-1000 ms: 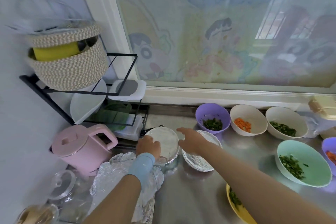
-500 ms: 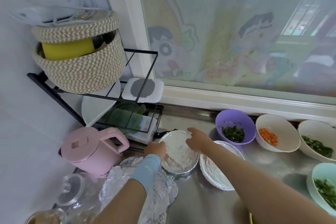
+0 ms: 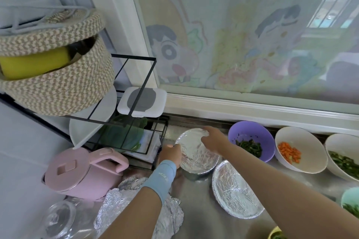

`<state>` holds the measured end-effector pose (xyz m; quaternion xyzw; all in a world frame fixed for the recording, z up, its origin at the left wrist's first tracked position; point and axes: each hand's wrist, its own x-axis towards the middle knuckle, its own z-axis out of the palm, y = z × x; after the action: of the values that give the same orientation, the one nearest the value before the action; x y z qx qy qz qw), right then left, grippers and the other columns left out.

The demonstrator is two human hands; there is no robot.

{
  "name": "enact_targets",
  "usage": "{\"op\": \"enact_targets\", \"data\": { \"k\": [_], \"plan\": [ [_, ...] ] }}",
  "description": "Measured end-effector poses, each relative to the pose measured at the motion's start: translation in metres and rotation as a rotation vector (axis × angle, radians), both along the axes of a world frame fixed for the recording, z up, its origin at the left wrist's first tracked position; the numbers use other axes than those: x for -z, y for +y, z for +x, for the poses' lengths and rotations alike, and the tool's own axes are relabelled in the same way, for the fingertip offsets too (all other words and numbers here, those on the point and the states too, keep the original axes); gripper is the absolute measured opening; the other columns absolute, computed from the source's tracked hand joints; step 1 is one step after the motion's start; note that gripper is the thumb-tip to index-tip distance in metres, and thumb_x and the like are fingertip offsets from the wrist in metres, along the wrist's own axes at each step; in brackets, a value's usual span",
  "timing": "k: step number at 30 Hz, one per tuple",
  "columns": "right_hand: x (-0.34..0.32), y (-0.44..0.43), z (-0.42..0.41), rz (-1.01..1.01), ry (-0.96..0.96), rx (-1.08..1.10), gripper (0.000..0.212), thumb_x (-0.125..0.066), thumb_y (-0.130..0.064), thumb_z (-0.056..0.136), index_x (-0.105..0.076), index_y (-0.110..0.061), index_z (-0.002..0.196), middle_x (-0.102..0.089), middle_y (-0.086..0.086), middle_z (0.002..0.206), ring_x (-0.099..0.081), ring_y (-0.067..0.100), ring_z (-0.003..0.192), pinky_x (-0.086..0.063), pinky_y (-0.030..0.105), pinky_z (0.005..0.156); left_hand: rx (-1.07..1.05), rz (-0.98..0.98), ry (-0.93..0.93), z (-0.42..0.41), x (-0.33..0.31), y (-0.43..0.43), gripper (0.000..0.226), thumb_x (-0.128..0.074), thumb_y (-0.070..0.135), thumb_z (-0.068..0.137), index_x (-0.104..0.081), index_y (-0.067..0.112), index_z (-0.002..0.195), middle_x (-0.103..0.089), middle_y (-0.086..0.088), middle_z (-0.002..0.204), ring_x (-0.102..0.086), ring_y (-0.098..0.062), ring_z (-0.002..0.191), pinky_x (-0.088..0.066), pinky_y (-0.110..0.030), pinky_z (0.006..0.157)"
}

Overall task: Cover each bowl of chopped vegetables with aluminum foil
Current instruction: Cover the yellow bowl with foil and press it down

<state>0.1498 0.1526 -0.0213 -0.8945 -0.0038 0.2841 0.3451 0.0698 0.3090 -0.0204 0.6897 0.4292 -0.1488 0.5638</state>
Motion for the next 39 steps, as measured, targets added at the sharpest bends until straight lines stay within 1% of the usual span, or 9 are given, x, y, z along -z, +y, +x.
{"op": "enact_targets", "data": {
  "k": [3,6,11,17,22,27,31,36,39],
  "plan": [
    [0.002,-0.003,0.014,-0.032,-0.024,-0.011,0.063,-0.045,-0.021,0.087,-0.035,-0.026,0.15,-0.032,0.009,0.153,-0.056,0.031,0.116,-0.052,0.039,0.089,-0.051,-0.041,-0.054,0.009,-0.016,-0.01,0.014,-0.047,0.022,0.092,-0.059,0.016,0.086,-0.062,-0.006,0.082,-0.06,-0.025,0.079,-0.056,-0.049,0.088],
    [0.001,-0.006,0.026,-0.016,-0.038,0.009,0.066,-0.046,-0.02,0.085,-0.035,-0.025,0.15,-0.036,0.01,0.151,-0.058,0.032,0.114,-0.052,0.039,0.09,-0.107,-0.124,-0.095,0.019,-0.014,-0.013,0.021,-0.045,0.014,0.095,-0.053,0.018,0.076,-0.057,-0.007,0.079,-0.054,-0.025,0.077,-0.053,-0.048,0.091],
    [-0.009,-0.011,0.034,0.027,-0.05,0.02,0.066,-0.045,-0.013,0.088,-0.031,-0.025,0.152,-0.05,0.011,0.139,-0.06,0.018,0.081,-0.045,0.025,0.062,-0.097,-0.201,-0.13,0.026,-0.009,-0.013,0.018,-0.042,0.015,0.096,-0.059,0.021,0.097,-0.065,-0.011,0.106,-0.06,-0.026,0.094,-0.054,-0.04,0.087],
    [-0.021,-0.027,0.013,-0.009,-0.151,0.062,0.061,-0.046,-0.012,0.089,-0.038,-0.02,0.149,-0.049,0.005,0.144,-0.055,0.025,0.118,-0.045,0.03,0.092,-0.002,-0.172,-0.033,0.022,0.011,-0.009,0.044,-0.045,0.024,0.09,-0.046,0.019,0.134,-0.06,-0.008,0.117,-0.062,-0.027,0.101,-0.058,-0.046,0.085],
    [-0.031,-0.067,-0.033,-0.03,-0.297,0.202,0.028,-0.047,-0.006,0.089,-0.068,-0.016,0.103,-0.065,-0.003,0.096,-0.062,0.024,0.092,-0.049,0.031,0.081,-0.025,-0.157,0.07,0.005,0.021,-0.027,0.034,-0.042,0.019,0.091,-0.049,0.012,0.124,-0.058,-0.013,0.112,-0.059,-0.034,0.102,-0.057,-0.05,0.085],
    [-0.016,-0.102,-0.081,-0.21,-0.36,0.339,0.02,-0.047,-0.013,0.088,-0.066,-0.015,0.085,-0.064,0.006,0.092,-0.059,0.026,0.079,-0.047,0.032,0.069,0.245,-0.21,0.221,-0.028,0.001,-0.071,0.011,-0.046,0.022,0.099,-0.051,0.013,0.1,-0.055,-0.005,0.09,-0.061,-0.027,0.096,-0.053,-0.035,0.07],
    [-0.007,-0.112,-0.114,-0.279,-0.315,0.455,0.012,-0.046,-0.013,0.086,-0.058,-0.014,0.088,-0.053,0.008,0.099,-0.049,0.027,0.087,-0.039,0.033,0.076,0.386,-0.19,0.194,-0.04,0.003,-0.085,0.028,-0.047,0.023,0.094,-0.059,0.007,0.113,-0.061,-0.006,0.09,-0.064,-0.025,0.086,-0.053,-0.032,0.065],
    [0.001,-0.112,-0.135,-0.197,-0.123,0.539,0.022,-0.046,-0.011,0.084,-0.052,-0.009,0.105,-0.054,0.012,0.112,-0.054,0.032,0.104,-0.04,0.035,0.085,0.423,-0.247,0.156,-0.049,0.005,-0.09,0.018,-0.047,0.022,0.094,-0.063,0.016,0.098,-0.067,-0.009,0.095,-0.065,-0.026,0.084,-0.058,-0.038,0.079],
    [-0.003,-0.109,-0.14,-0.152,-0.087,0.549,0.016,-0.047,-0.01,0.085,-0.049,-0.011,0.1,-0.056,0.01,0.105,-0.055,0.03,0.098,-0.043,0.034,0.081,0.423,-0.196,0.17,-0.051,0.006,-0.083,0.02,-0.048,0.024,0.094,-0.062,0.014,0.104,-0.066,-0.011,0.102,-0.064,-0.028,0.09,-0.058,-0.035,0.067]
  ]
}}
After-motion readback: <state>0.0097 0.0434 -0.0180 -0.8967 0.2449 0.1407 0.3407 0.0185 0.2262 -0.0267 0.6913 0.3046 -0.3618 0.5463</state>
